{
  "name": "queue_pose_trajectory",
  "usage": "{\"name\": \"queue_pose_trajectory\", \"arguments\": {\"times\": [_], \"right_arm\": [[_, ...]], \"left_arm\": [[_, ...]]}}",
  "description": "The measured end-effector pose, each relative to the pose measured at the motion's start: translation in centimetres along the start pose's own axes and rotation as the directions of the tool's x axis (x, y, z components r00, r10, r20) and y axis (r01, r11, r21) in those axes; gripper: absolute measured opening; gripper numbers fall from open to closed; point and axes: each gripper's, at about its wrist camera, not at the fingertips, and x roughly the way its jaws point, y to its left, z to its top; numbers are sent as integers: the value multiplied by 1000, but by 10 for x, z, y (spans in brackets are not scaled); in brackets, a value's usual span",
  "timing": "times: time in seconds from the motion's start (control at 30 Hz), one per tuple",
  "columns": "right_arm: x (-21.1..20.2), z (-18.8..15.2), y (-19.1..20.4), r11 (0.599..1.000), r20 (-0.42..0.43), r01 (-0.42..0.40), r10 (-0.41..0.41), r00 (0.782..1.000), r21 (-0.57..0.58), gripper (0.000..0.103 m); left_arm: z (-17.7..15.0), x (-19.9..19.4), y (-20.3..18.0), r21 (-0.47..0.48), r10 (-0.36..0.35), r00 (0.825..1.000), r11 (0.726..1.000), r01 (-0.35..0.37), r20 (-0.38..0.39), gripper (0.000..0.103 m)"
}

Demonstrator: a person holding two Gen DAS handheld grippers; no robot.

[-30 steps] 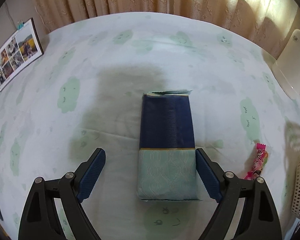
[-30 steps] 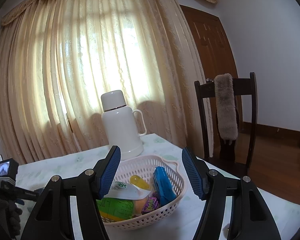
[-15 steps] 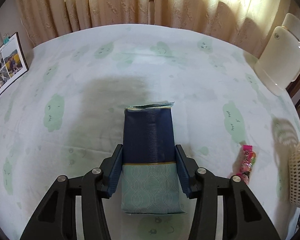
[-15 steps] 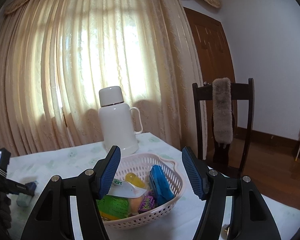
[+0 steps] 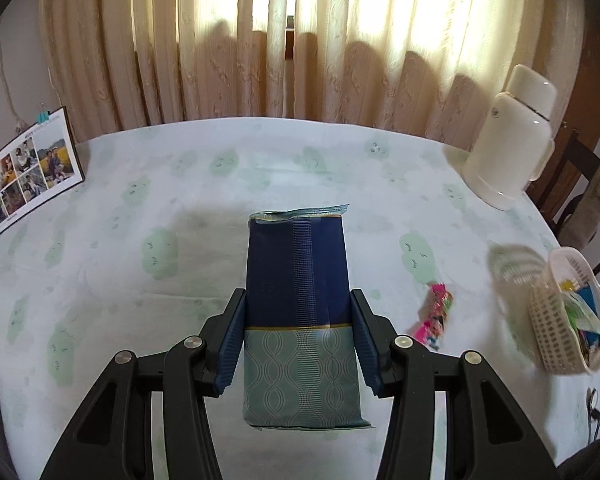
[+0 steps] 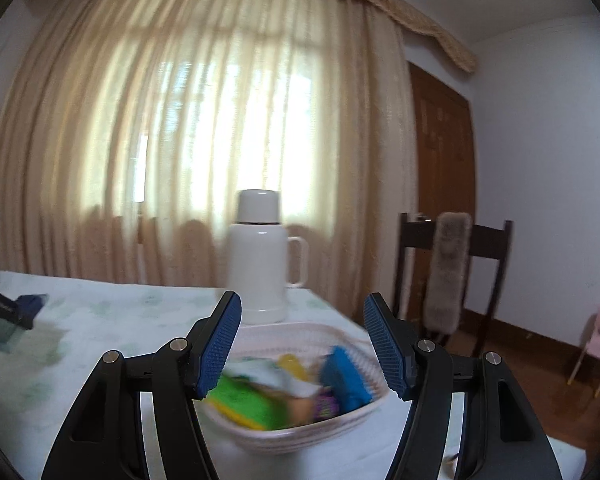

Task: Organize snacks
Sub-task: 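Drop the pink candy stick in the basket with the right tool while left holds biscuits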

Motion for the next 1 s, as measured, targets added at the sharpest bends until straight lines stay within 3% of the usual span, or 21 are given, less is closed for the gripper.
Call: {"name": "queue_pose_trajectory", "arguments": {"times": [0.13,0.23,0.3,0.33,0.4,0.47,0.5,0.57,0.7,1.0], "right_arm": [[2,3,29,991,-62,-130,129,990,-20,69],[13,5,50,970,-152,-243,238,959,-13,69],[30,3,65,942,-256,-336,329,909,19,69],[40,1,73,924,-317,-379,376,871,54,69],[64,-9,91,881,-452,-454,462,763,133,68],[80,-19,104,861,-515,-477,494,701,176,67],[84,-22,110,856,-530,-485,499,686,179,67],[97,-25,123,852,-555,-494,499,665,174,67],[126,-35,140,844,-612,-489,510,604,220,62],[162,-60,165,875,-687,-444,444,575,194,41]], "left_arm": [[-8,-15,4,7,-12,1000,1000,12,26,46],[-15,-25,8,13,-16,999,1000,16,45,46],[-21,-29,9,16,-19,999,1000,18,50,46],[-22,-30,10,18,-21,999,1000,20,48,46],[-25,-30,10,23,-34,999,999,33,39,46],[-27,-32,12,23,-43,998,999,42,38,46],[-28,-33,14,22,-46,998,999,45,39,46],[-29,-34,17,15,-49,998,999,49,39,46],[-29,-35,21,-3,-48,998,999,48,35,46],[-31,-37,20,-6,-64,998,998,64,23,46]]}}
